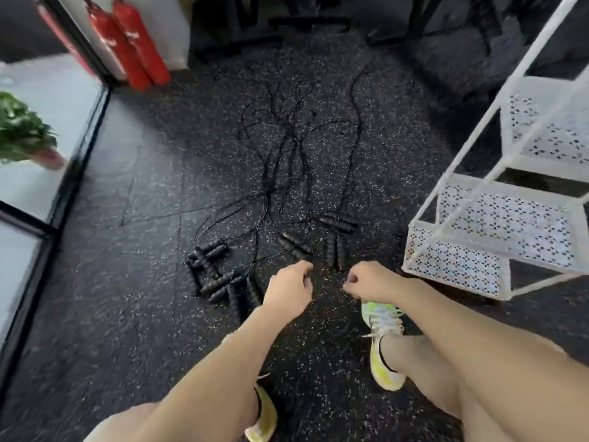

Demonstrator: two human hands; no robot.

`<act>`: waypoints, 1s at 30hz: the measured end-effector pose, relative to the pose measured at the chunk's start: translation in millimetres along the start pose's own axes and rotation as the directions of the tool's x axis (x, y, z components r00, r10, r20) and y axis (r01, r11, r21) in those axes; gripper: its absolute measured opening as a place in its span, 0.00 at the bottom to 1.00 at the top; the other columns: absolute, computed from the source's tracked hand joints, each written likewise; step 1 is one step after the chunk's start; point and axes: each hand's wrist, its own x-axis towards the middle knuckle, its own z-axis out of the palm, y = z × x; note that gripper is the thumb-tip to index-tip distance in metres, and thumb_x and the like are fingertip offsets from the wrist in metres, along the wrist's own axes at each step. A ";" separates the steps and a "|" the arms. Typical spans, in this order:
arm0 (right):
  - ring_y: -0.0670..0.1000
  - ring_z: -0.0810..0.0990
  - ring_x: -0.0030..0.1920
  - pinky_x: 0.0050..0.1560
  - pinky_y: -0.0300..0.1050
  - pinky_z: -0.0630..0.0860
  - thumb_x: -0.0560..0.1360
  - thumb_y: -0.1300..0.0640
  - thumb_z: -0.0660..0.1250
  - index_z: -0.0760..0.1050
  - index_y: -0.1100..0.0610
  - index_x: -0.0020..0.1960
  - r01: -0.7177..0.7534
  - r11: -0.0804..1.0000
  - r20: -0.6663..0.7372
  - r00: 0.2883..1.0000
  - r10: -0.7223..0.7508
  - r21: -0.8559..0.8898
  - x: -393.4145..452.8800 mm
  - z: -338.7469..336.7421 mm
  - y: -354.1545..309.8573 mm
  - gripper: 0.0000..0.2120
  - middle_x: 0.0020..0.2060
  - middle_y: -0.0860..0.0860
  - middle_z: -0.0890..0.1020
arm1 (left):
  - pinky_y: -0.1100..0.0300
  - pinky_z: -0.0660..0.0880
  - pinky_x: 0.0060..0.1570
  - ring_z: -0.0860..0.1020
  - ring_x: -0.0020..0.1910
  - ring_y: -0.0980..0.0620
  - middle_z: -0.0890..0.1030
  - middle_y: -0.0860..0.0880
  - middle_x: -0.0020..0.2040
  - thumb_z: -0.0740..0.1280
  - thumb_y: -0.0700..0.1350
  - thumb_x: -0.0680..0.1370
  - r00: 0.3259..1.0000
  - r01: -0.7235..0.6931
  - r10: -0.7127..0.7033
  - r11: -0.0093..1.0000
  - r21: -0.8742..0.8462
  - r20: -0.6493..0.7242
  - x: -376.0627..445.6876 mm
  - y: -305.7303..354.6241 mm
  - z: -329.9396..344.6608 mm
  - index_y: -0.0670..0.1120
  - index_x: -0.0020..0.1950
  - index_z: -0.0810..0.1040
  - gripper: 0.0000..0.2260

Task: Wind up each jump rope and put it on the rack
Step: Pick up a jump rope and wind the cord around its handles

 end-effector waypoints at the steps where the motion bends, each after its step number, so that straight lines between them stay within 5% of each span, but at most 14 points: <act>1: 0.54 0.86 0.39 0.42 0.46 0.80 0.81 0.51 0.64 0.82 0.61 0.46 -0.014 1.000 0.012 1.000 0.014 0.009 14.6 6.6 -0.7 0.15 0.39 0.57 0.87 | 0.48 0.75 0.64 0.80 0.60 0.47 0.82 0.49 0.63 0.62 0.44 0.83 1.000 0.019 -0.019 1.000 -0.007 0.005 8.6 -10.5 3.2 0.50 0.73 0.74 0.18; 4: 0.56 0.86 0.40 0.50 0.52 0.83 0.81 0.50 0.65 0.81 0.58 0.47 -0.063 0.998 0.024 0.998 0.063 0.025 59.9 24.4 2.2 0.13 0.40 0.56 0.87 | 0.48 0.76 0.62 0.79 0.60 0.46 0.81 0.48 0.64 0.63 0.45 0.83 0.997 0.064 -0.063 0.998 -0.029 0.036 38.2 -32.7 18.9 0.50 0.74 0.72 0.19; 12: 0.58 0.82 0.42 0.44 0.46 0.78 0.79 0.54 0.61 0.73 0.56 0.39 -0.168 0.985 0.051 0.984 0.170 -0.035 169.0 66.4 34.4 0.12 0.39 0.55 0.79 | 0.45 0.74 0.63 0.77 0.63 0.42 0.79 0.45 0.65 0.62 0.44 0.82 0.984 0.125 -0.120 0.992 -0.027 0.134 129.1 -59.9 73.0 0.48 0.75 0.70 0.20; 22: 0.57 0.77 0.47 0.47 0.47 0.74 0.82 0.53 0.61 0.75 0.58 0.59 -0.085 0.993 -0.045 0.996 0.081 -0.087 293.9 89.6 43.6 0.11 0.54 0.58 0.79 | 0.53 0.75 0.49 0.78 0.56 0.42 0.80 0.44 0.57 0.63 0.40 0.80 0.940 0.332 -0.313 0.929 -0.160 0.133 217.0 -107.9 136.0 0.45 0.67 0.75 0.15; 30: 0.58 0.65 0.76 0.72 0.52 0.66 0.83 0.54 0.62 0.56 0.59 0.81 0.029 1.000 -0.057 0.998 -0.030 -0.007 383.5 108.3 25.6 0.30 0.78 0.57 0.63 | 0.52 0.75 0.59 0.76 0.62 0.42 0.78 0.42 0.64 0.64 0.43 0.82 0.843 0.516 -0.525 0.734 -0.441 0.111 260.5 -150.1 171.4 0.41 0.70 0.71 0.17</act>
